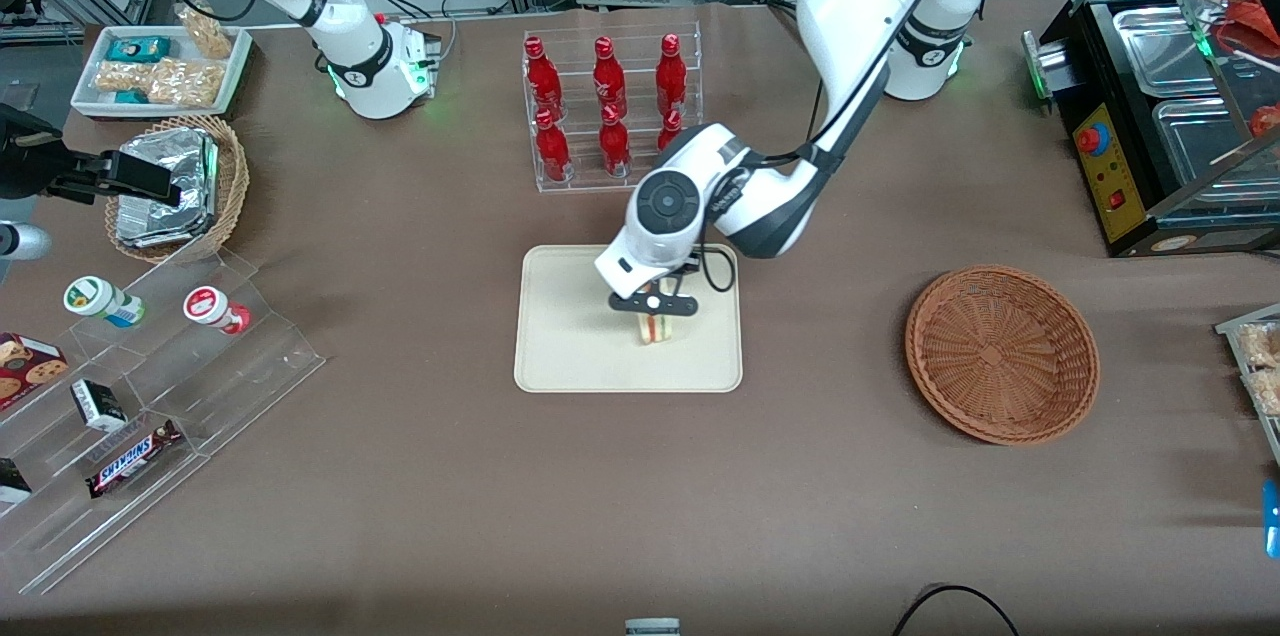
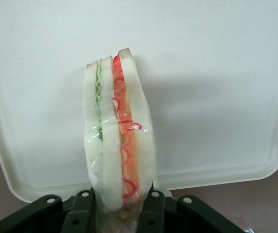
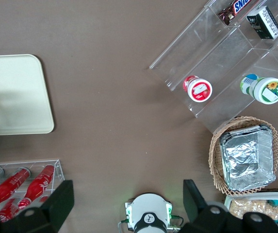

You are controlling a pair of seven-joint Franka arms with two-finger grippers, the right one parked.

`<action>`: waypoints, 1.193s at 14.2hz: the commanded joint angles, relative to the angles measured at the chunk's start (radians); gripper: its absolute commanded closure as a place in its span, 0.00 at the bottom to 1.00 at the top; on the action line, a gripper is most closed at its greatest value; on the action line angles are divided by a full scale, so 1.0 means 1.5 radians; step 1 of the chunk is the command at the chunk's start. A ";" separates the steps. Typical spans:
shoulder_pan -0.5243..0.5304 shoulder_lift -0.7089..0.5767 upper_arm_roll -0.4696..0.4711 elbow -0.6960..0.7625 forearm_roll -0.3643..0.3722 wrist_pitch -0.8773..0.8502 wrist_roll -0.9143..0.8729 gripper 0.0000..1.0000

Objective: Place sandwich from basket to tray

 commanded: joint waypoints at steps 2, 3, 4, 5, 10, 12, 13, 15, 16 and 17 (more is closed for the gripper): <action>-0.030 0.018 0.007 0.029 -0.006 -0.012 -0.031 0.50; -0.034 0.020 0.007 0.029 -0.005 -0.012 -0.034 0.39; -0.034 0.021 0.008 0.030 -0.003 -0.012 -0.042 0.30; -0.034 0.021 0.008 0.030 -0.001 -0.012 -0.047 0.14; -0.031 0.008 0.014 0.033 0.005 -0.020 -0.050 0.00; -0.022 -0.029 0.023 0.027 0.007 -0.045 -0.050 0.00; -0.017 -0.050 0.037 0.028 0.006 -0.076 -0.047 0.00; -0.006 -0.112 0.069 0.015 0.005 -0.130 -0.039 0.00; 0.020 -0.143 0.076 0.007 0.004 -0.150 -0.038 0.00; 0.047 -0.170 0.077 -0.001 0.003 -0.177 -0.027 0.00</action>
